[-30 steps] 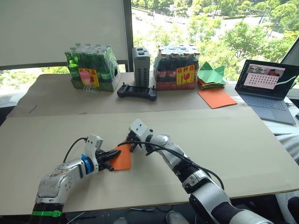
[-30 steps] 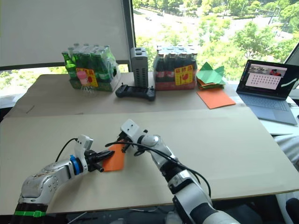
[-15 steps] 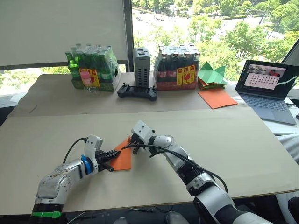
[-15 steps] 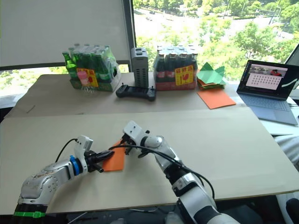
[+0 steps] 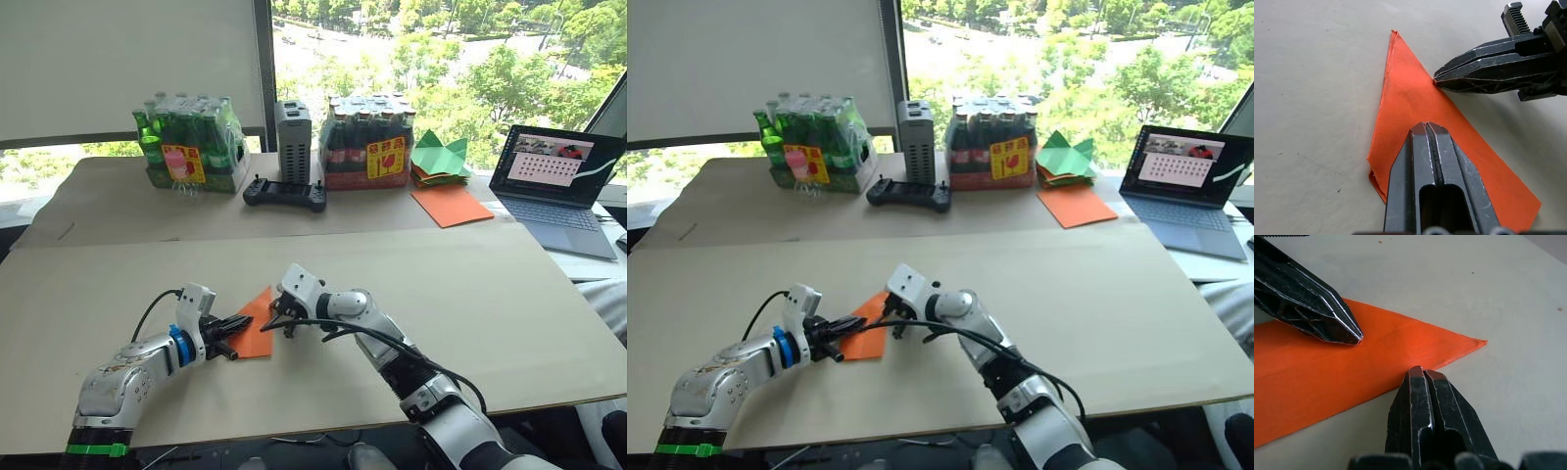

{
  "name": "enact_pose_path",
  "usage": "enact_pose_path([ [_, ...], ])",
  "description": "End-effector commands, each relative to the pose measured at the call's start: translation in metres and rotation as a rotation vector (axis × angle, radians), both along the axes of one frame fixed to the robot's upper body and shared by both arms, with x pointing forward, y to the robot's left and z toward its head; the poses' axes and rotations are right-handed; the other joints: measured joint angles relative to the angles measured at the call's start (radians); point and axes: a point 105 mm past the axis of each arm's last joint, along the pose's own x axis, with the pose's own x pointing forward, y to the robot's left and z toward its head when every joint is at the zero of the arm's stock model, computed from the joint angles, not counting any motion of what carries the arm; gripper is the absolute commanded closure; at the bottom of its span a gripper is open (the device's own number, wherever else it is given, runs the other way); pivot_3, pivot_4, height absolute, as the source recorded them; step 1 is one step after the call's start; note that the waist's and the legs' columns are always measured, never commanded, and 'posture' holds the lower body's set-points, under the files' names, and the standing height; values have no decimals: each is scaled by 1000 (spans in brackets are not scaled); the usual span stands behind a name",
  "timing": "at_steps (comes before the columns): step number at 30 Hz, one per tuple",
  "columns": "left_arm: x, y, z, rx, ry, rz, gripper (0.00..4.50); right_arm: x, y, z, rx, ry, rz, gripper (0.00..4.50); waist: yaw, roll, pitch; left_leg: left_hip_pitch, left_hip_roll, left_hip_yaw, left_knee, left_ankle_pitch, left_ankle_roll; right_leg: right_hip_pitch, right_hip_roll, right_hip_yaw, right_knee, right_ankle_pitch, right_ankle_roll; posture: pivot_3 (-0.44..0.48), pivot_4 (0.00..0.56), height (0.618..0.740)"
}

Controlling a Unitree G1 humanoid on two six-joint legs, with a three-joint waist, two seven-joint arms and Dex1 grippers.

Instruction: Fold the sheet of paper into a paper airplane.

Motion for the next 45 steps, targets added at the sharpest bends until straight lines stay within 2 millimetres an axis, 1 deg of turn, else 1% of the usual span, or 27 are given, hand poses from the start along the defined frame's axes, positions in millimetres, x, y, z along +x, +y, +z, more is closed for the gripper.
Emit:
enact_pose_path([
  [1, 0, 2, -3, 16, 14, 7, 4487, -10, 8, -18, -24, 51, 20, 4500, -2, 0, 0, 0, 0, 0, 0, 0, 0, 0, 0, 0, 0, 0, 0, 0, 150, 740],
  [5, -1, 2, -4, 16, 15, 7, 4487, -12, 10, -11, -3, 49, 40, 4500, -5, 0, 0, 0, 0, 0, 0, 0, 0, 0, 0, 0, 1, 0, 0, 0, 150, 740],
  [12, -1, 2, -3, 13, 15, 10, 4487, -4, 12, 16, 72, -105, 25, 4500, -6, 0, 0, -1, 0, 0, 0, 0, 0, -1, 0, 0, 0, 0, 0, 0, 150, 740],
  [17, -1, 2, -4, 13, 16, 10, 4487, -1, 12, 22, 84, -141, 17, 4500, -1, 0, 0, -3, 0, 0, 0, 0, 0, -2, 0, 0, 0, 0, 0, 0, 150, 740],
  [23, 0, 2, -3, 15, 14, 7, 4487, -2, 10, 11, 40, -133, 17, 4500, 4, 0, 0, -3, 0, 0, 0, 0, 0, -2, 0, 0, -1, 0, 0, 0, 150, 740],
  [27, 0, 2, -2, 17, 11, 8, 4487, -2, 3, -5, -20, -101, 17, 4500, 5, 0, 0, -3, 0, 0, 0, 0, 0, -2, 0, 0, -1, 0, 0, 0, 150, 740],
  [29, 0, 3, -2, 18, 12, 8, 4487, -4, 2, -10, -38, -90, 29, 4500, 5, 0, 0, -3, 0, 0, 0, 0, 0, -2, 0, 0, -1, 0, 0, 0, 150, 740],
  [31, -1, 3, -3, 19, 12, 9, 4487, -7, 2, -13, -40, -72, 45, 4500, 5, 0, 0, -3, 0, 0, 0, 0, 0, -2, 0, 0, -1, 0, 0, 0, 150, 740],
  [39, -1, 4, -3, 19, 13, 11, 4487, -31, 2, -24, -73, 29, 154, 4500, 5, 0, 0, -2, 0, 0, 0, 0, 0, -1, 0, 0, -1, 0, 0, 0, 150, 740],
  [42, -1, 3, -3, 19, 14, 9, 4487, -43, 3, -25, -66, 69, 209, 4500, 5, 0, 0, -2, 0, 0, 0, 0, 0, -1, 0, 0, -1, 0, 0, 0, 150, 740],
  [45, -2, 3, -3, 19, 15, 8, 4487, -48, 3, -26, -69, 92, 222, 4500, 5, 0, 0, -2, 0, 0, 0, 0, 0, -1, 0, 0, -1, 0, 0, 0, 150, 740],
])
